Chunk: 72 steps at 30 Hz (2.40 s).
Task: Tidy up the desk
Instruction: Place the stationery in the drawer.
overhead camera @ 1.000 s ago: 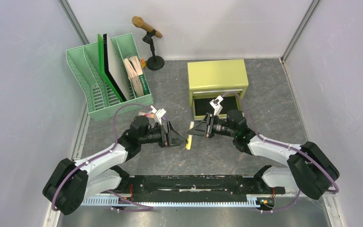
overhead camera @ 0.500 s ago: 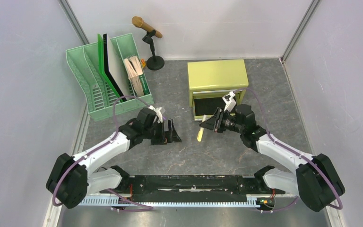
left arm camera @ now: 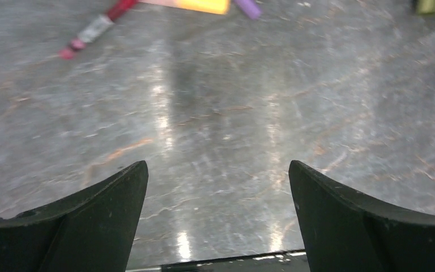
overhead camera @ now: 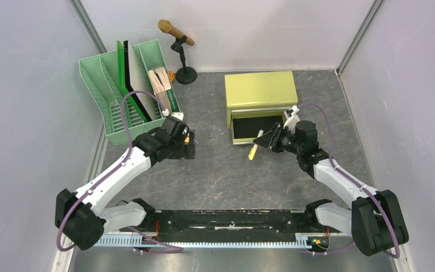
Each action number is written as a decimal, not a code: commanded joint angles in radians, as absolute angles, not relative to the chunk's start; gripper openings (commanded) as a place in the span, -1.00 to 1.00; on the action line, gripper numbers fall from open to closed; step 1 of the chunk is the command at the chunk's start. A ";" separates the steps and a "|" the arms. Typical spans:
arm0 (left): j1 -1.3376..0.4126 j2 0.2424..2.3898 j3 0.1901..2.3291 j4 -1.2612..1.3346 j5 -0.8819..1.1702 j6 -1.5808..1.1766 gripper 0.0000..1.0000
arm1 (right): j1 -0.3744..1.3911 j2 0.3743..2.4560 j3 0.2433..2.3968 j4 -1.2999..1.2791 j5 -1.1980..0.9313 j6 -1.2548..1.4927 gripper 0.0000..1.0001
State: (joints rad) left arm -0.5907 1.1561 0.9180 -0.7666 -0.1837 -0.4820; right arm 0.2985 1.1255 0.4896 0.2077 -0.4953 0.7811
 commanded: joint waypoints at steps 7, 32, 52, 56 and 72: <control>-0.591 0.956 0.843 -0.781 -0.443 -0.647 0.99 | 0.226 1.128 0.509 0.287 -0.488 0.861 -0.99; -0.591 0.662 0.712 -0.469 -0.149 -0.622 0.99 | 0.111 1.272 0.525 0.399 -0.377 1.097 -1.00; -0.591 0.411 0.533 -0.383 -0.205 -0.654 0.99 | 0.081 1.354 0.557 0.368 -0.258 1.210 -0.59; -0.591 0.440 0.544 -0.407 -0.205 -0.664 0.99 | 0.071 1.349 0.555 0.387 -0.269 1.217 -0.26; -0.591 0.486 0.534 -0.444 -0.187 -0.698 0.99 | 0.044 1.356 0.554 0.460 -0.368 1.226 0.04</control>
State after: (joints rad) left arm -0.5907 0.4782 0.5182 -0.4397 -0.1810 -0.6621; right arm 0.0555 1.3582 0.5201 0.4065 -0.3336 1.2369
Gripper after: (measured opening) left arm 0.994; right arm 0.521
